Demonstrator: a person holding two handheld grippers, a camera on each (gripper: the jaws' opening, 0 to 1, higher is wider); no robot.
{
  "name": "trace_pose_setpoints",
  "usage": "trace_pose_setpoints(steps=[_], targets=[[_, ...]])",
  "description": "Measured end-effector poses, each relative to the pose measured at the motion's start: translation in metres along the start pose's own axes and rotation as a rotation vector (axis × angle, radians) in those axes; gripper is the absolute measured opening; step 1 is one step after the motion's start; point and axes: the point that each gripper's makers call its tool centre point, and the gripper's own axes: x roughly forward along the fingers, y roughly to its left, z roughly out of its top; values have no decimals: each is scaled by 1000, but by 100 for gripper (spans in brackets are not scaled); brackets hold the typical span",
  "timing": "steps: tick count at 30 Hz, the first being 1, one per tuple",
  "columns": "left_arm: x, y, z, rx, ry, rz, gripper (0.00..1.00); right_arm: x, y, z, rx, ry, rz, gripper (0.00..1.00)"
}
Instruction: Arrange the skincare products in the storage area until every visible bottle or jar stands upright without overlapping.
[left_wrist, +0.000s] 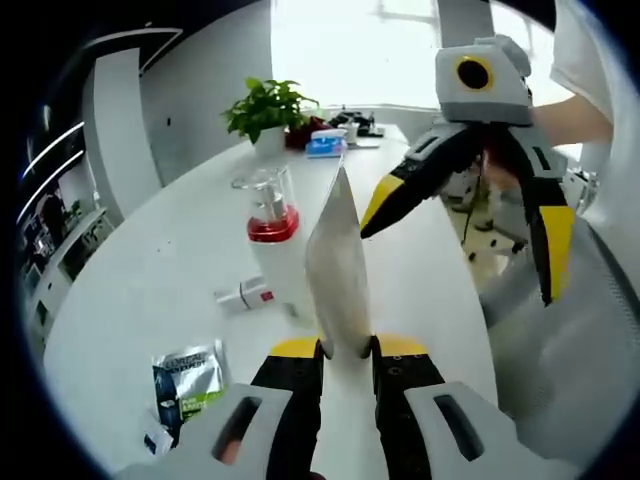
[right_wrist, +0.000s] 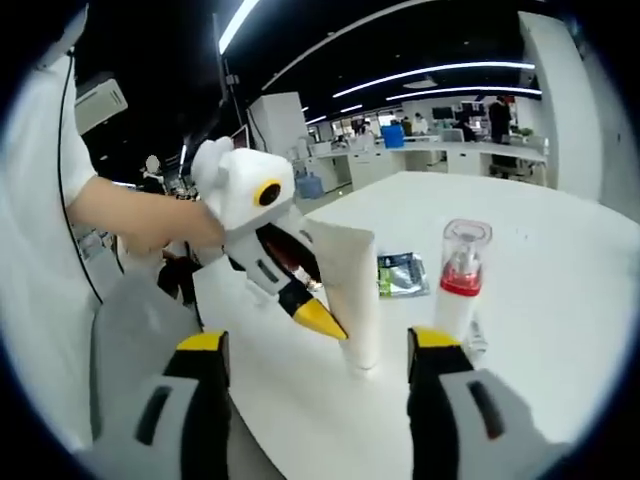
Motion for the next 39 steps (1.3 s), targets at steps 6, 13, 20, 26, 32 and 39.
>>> trace_pose_setpoints(steps=[6,13,20,26,32,39], targets=[[3,10,4,1,-4,-2,15,-3,-5,-9,25,3,-31,86],[9,28,7,8,-4,1,15,-4,-11,-16,37,-5,-64,95],[15,37,12,33,-1,3,16,-5,-15,-22,53,0,-80,100],[19,42,15,35,0,-5,16,-7,-19,-26,66,3,-99,100],[22,47,17,38,2,-15,16,-8,-19,-28,76,8,-103,100],[23,51,18,34,3,-14,16,-9,-20,-29,83,5,-109,100]])
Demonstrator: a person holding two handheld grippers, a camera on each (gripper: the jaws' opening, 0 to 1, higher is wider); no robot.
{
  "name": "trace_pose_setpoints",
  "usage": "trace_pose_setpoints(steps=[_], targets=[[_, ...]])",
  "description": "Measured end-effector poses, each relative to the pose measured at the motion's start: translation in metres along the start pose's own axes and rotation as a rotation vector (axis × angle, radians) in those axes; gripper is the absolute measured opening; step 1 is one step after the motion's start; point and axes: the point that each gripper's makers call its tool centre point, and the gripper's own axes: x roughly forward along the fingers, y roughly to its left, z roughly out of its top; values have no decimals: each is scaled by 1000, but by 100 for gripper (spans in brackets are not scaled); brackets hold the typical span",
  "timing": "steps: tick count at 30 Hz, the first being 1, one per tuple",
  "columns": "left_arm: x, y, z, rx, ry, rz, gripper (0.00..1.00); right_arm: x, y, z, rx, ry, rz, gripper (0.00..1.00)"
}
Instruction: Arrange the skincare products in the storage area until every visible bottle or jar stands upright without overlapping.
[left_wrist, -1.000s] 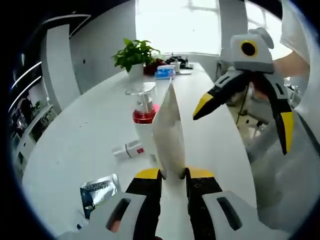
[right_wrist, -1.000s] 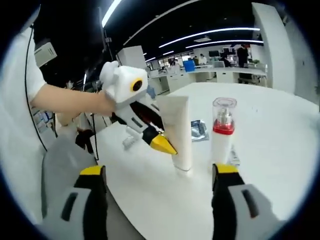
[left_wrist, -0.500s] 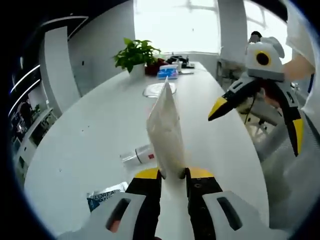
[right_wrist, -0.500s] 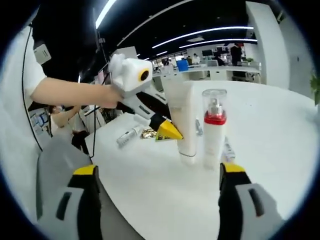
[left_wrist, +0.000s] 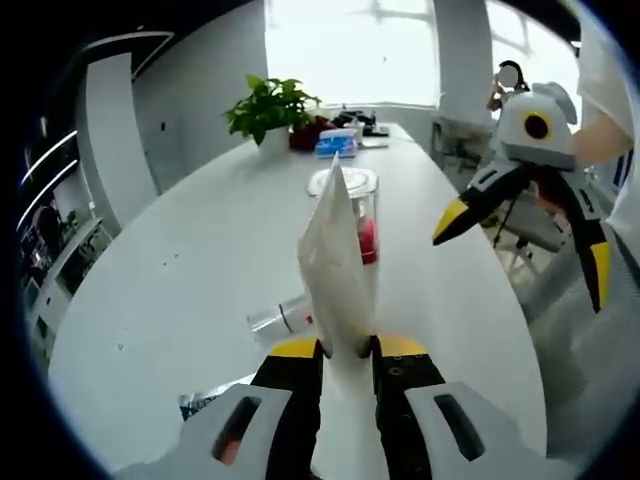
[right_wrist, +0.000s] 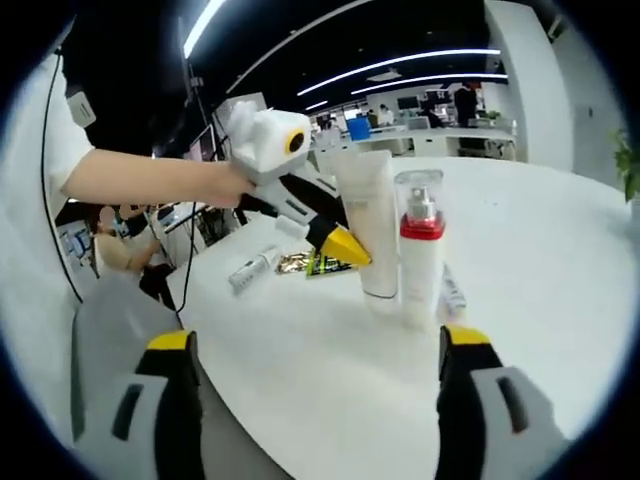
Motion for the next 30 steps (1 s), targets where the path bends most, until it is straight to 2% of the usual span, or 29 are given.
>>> trace_pose_setpoints(steps=[14,25,30], targets=[[1,-2,-8,-25,27,-6,17,0,0,-1,11,2,-5,100],[-1,-10,-25,-46,72,7,37,-2,0,-1,13,5,-12,100],[-9,-14,-33,-106,76,32,46,-4,1,-1,14,6,-19,100]])
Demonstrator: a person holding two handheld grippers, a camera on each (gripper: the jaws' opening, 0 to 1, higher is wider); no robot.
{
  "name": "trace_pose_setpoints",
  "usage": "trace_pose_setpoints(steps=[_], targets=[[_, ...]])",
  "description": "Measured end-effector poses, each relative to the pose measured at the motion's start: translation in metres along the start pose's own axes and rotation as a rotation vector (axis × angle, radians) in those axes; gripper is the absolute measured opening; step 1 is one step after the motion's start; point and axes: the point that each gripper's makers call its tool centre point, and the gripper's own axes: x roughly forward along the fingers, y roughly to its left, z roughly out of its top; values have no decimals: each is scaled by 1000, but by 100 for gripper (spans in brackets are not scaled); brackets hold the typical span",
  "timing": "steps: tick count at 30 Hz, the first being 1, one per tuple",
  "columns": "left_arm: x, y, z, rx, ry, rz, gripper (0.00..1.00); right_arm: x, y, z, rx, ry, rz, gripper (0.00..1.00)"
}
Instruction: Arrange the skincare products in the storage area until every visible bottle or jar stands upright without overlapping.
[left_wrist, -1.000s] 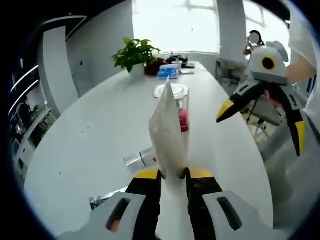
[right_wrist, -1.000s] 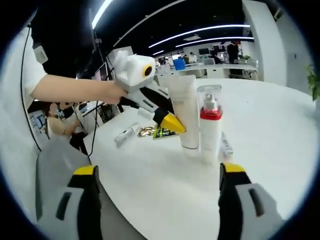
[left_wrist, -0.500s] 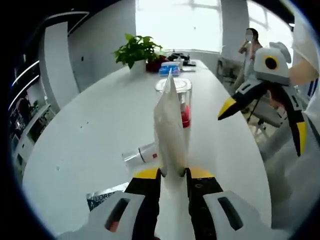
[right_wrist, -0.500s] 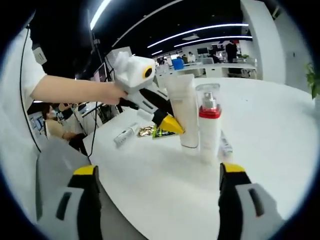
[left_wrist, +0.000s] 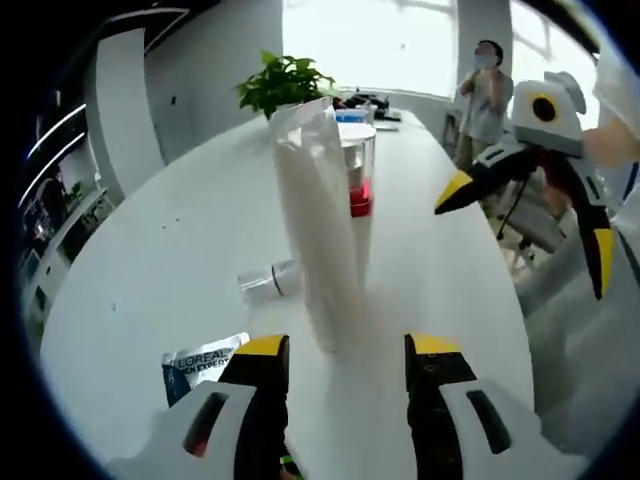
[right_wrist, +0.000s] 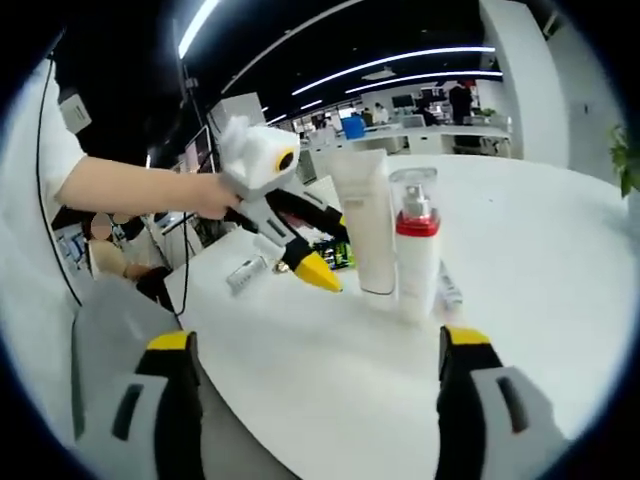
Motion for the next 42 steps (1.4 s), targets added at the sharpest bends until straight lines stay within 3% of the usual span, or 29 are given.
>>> trace_pose_setpoints(steps=[5,12,17,28,42], targets=[[-12,-7,-13,-49,16,14,54,-2,-1,-2,-2,6,-10,100],[-35,-16,-20,-144,-19,50,60,-7,-7,0,-3,0,-37,100],[-47,-26,-29,-211,-11,70,70,-7,-5,4,-5,-11,-42,100],[-68,-51,-52,-320,-10,104,74,-14,4,2,-2,-15,-46,100],[-112,-63,-66,-435,-61,228,91,-22,12,2,2,-30,-48,100]])
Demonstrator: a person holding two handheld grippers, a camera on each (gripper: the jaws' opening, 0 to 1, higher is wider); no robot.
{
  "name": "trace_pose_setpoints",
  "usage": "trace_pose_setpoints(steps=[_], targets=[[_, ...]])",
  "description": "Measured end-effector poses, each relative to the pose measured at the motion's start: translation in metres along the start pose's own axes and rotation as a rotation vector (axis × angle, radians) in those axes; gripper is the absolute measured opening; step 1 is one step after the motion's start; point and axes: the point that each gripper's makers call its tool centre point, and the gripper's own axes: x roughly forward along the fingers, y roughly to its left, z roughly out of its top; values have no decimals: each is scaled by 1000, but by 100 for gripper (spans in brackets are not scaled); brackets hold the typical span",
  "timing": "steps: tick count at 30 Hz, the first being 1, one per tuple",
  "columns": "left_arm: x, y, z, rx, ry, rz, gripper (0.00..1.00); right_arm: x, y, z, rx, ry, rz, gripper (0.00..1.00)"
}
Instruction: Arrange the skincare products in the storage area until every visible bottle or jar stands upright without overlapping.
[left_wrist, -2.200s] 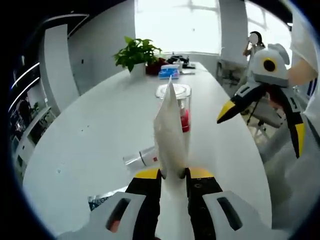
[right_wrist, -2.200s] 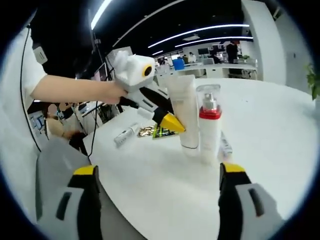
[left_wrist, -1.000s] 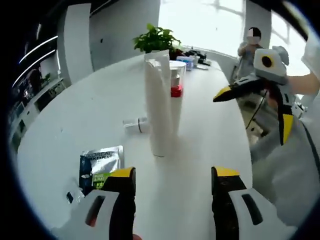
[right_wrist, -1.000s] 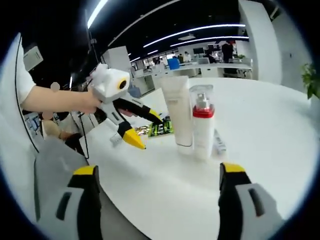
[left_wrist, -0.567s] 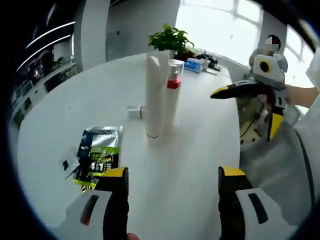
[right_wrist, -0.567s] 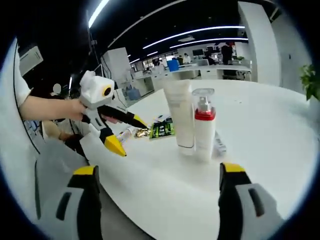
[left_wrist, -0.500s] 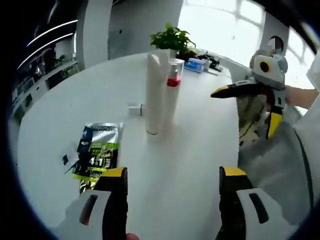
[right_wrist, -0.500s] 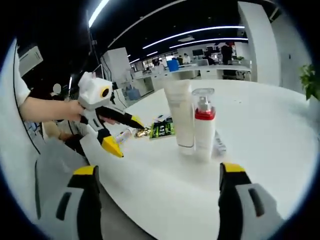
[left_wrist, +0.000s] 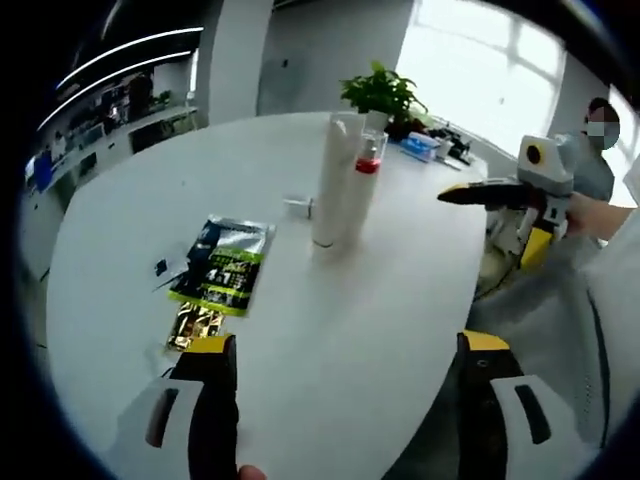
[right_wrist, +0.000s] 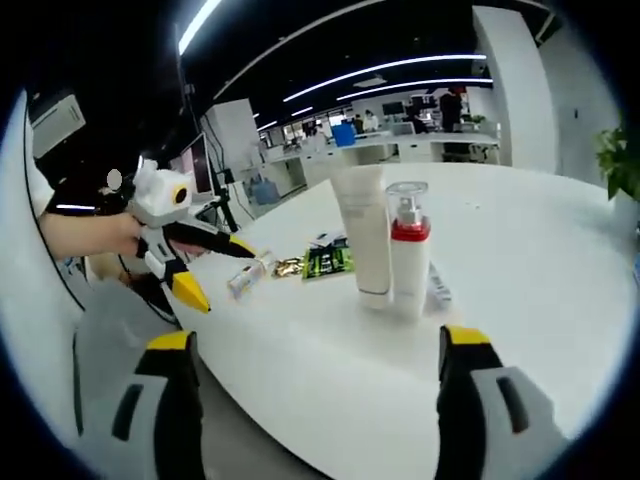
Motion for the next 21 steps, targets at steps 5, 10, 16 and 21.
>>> trace_pose_setpoints(steps=[5,10,16,21], targets=[[-14,-1,-3,-24,-23,29,93,-5,1,-4,3,4,-4,100],[-23,-3,-7,-56,-51,57,95,-9,1,-6,9,6,-9,100],[-34,-7,-19,-99,-65,94,96,-14,1,-10,16,14,-13,100],[-43,-8,-30,-119,-64,126,97,-15,3,-15,19,20,-13,99]])
